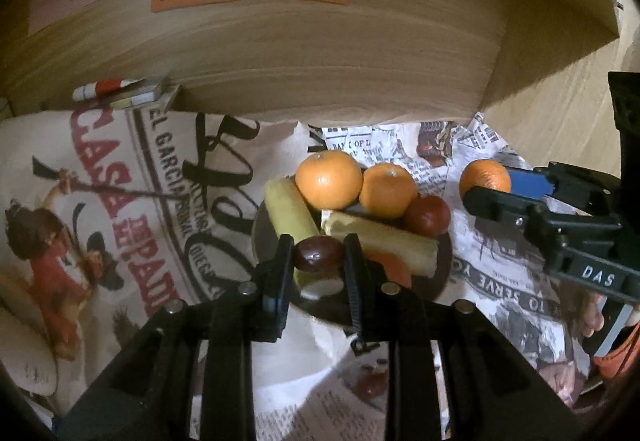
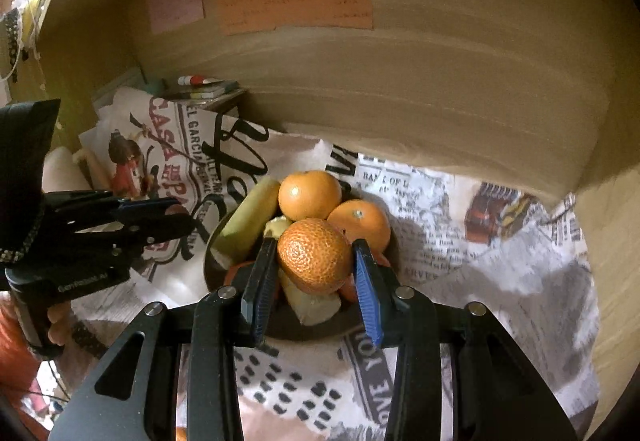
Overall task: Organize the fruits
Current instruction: 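Place the mandarin on the plate while the left tool drops its brown nut there, then move the right tool to the last mandarin on the newspaper and grasp it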
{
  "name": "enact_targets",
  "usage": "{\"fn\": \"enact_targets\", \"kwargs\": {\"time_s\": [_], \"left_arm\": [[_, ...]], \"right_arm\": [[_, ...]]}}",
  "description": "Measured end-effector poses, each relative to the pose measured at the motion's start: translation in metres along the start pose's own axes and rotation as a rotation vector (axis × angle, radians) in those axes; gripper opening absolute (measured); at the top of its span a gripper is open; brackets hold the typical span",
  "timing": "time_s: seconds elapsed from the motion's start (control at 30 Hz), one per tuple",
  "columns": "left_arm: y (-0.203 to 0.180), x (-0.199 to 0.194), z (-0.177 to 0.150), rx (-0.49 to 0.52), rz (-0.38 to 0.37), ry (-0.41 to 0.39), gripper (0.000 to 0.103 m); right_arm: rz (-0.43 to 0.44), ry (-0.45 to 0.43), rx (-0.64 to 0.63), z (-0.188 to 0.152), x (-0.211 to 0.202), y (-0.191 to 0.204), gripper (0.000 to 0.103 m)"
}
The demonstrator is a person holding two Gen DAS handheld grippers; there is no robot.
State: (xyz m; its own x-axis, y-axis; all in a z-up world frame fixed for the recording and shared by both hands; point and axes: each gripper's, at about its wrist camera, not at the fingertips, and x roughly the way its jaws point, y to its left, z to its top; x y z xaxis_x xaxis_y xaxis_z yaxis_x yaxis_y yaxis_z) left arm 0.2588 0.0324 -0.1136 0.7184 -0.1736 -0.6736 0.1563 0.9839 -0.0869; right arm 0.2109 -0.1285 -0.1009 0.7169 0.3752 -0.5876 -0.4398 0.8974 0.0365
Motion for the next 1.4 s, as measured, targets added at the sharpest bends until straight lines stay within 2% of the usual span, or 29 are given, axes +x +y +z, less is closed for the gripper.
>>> {"fn": "enact_targets", "kwargs": {"time_s": [0.3,0.7,1.07,1.17,1.27,1.4], "left_arm": [[0.005,0.027,0.022,-0.035,-0.022,0.027,0.025],[0.008,0.069,0.028,-0.052,-0.041,0.095,0.025],[0.004,0.073,0.027,-0.039,-0.039,0.098,0.029],[0.007,0.068,0.027,-0.051,-0.047,0.091,0.033],[0.010,0.055,0.028,-0.071,-0.050,0.059,0.043],[0.010,0.025,0.027,-0.070,-0.049,-0.004,0.044]], "right_arm": [[-0.008,0.039,-0.024,0.017,0.031,-0.005,0.035],[0.001,0.137,-0.068,0.021,0.077,0.000,0.035],[0.015,0.185,-0.069,0.017,0.093,0.003,0.036],[0.028,0.188,-0.044,0.017,0.091,0.000,0.044],[0.025,0.165,-0.032,0.018,0.083,-0.001,0.049],[0.022,0.124,-0.016,0.021,0.062,-0.001,0.049]]}}
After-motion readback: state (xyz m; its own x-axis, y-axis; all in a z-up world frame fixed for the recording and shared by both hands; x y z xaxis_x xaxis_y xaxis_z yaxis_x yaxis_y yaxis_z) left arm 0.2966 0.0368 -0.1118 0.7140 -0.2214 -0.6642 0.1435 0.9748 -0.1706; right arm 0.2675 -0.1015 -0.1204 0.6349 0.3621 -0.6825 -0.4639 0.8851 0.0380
